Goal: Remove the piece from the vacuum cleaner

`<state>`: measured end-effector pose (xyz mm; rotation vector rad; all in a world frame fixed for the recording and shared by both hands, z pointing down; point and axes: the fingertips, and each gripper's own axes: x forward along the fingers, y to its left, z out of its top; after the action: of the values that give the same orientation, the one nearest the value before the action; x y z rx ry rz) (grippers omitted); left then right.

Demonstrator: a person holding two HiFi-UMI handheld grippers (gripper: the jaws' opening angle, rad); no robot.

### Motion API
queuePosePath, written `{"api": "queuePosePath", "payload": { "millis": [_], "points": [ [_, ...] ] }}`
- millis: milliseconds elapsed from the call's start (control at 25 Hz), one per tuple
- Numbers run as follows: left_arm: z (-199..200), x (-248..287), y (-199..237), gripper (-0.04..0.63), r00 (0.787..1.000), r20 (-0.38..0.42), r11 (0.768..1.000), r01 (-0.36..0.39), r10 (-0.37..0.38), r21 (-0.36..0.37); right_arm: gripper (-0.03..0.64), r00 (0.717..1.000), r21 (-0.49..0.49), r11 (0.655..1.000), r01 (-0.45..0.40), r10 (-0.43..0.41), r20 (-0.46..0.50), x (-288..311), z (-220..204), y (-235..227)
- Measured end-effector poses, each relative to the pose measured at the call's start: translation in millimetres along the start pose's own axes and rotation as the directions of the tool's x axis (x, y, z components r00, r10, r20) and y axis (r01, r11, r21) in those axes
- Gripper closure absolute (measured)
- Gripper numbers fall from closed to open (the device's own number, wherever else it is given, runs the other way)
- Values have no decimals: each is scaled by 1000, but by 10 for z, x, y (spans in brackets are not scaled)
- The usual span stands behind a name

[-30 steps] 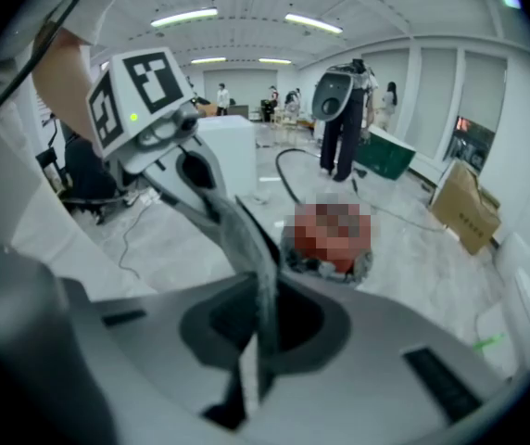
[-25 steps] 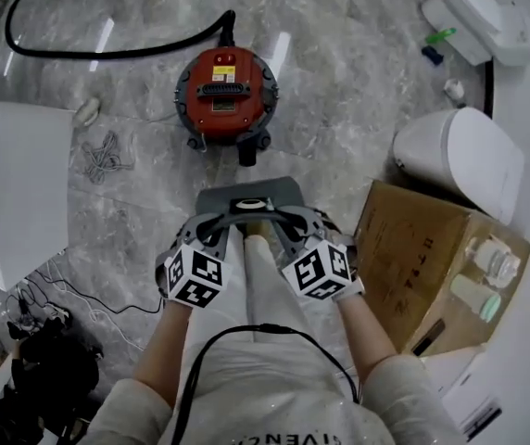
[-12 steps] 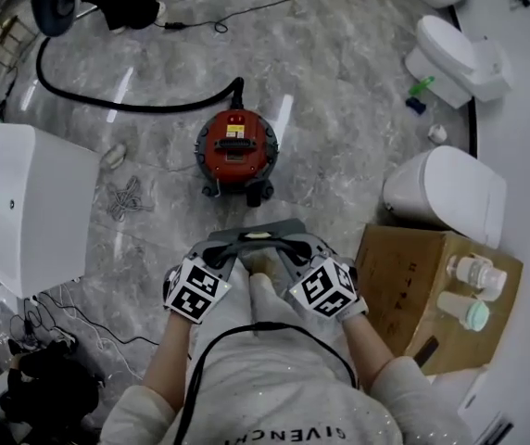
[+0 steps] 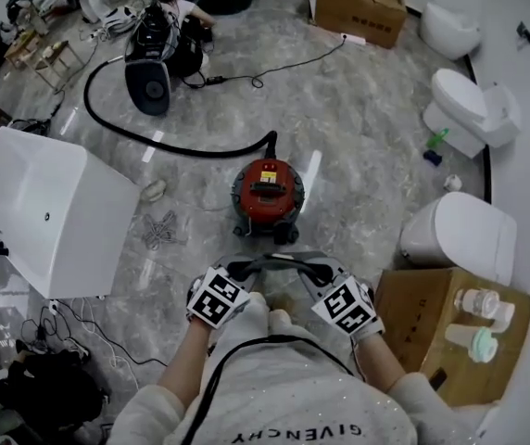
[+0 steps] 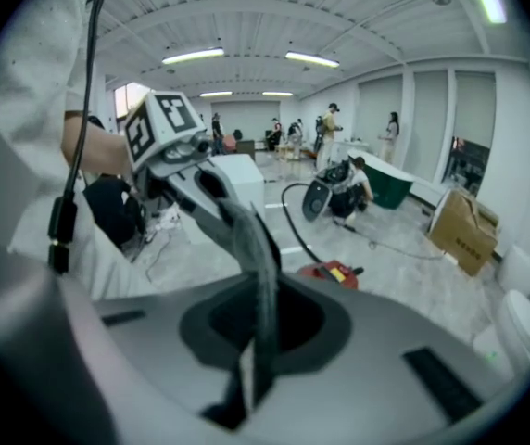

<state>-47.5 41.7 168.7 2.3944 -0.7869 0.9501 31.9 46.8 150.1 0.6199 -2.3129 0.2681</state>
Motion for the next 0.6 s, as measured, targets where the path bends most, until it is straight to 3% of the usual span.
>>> {"api": "queuePosePath", "payload": {
  "millis": [160,360,600],
  "points": [
    [110,-142,-80,562,1000,3,1000,6,-6,20,591,1000,6,1000,-10,10,23,-163,112,38],
    [230,-290,-179,562,999,40,999,34,-32,-41,591,999,28,999,-27,26,38,-303,210,60],
    [301,-404,-235,562,997,40,998,62,-61,-25,591,999,-8,999,-33,33,36,-426,347,60]
  ]
}}
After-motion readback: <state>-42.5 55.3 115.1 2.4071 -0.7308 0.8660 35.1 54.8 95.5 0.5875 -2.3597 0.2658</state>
